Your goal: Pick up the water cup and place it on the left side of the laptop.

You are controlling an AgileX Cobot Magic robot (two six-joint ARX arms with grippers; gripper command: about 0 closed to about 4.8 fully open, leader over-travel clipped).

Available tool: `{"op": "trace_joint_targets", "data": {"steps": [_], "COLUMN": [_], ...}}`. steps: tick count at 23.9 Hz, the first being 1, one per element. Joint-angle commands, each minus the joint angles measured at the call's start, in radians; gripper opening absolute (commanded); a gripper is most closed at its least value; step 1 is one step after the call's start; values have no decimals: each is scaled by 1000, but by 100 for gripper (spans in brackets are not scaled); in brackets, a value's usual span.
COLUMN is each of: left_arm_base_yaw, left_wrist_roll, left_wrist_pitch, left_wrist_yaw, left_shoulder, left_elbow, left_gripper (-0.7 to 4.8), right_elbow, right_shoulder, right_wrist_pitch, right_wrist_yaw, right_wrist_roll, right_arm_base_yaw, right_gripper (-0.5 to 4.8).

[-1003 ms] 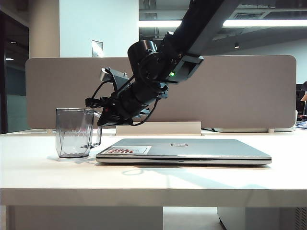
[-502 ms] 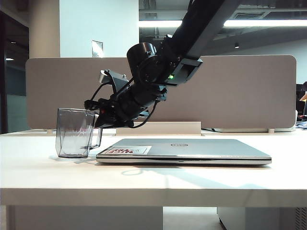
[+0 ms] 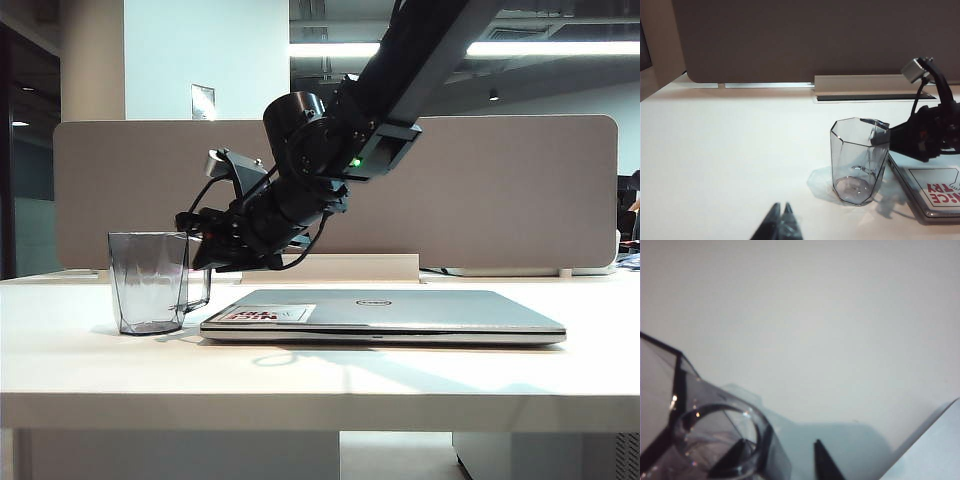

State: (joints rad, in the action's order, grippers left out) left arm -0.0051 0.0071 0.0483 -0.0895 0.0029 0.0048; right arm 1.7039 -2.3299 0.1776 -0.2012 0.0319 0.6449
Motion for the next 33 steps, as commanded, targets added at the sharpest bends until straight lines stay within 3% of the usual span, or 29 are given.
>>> {"op": "trace_joint_targets", "data": {"steps": [1,12,21,23,25,33], "left_arm_base_yaw": [0,0,0,0,0,0], "left_wrist_roll": [0,0,-3,-27,-72,-75], "left_wrist_pitch": [14,14,12,6,-15,-60], "left_wrist_yaw": [-1,-1,-1,0,3,43], "left_shoulder": [1,1,1,1,1,16], "left_elbow": [5,5,5,5,5,41], "left_gripper": [-6,-6,-6,-6,-6,-6], "right_elbow": [6,6,6,6,6,6], "right_shoulder": [44,72,127,151,207,389], "right_wrist_pitch": [-38,-158,-256,-273,-323,-480], "right_wrist_yaw": [2,29,189,206,206,198], "right_wrist_roll": [-11,-38,-90,-89,-89,-89], "right_arm_base_yaw": [5,8,5,2,1,3], "right_gripper": [213,212,205,151,-10,-7]}}
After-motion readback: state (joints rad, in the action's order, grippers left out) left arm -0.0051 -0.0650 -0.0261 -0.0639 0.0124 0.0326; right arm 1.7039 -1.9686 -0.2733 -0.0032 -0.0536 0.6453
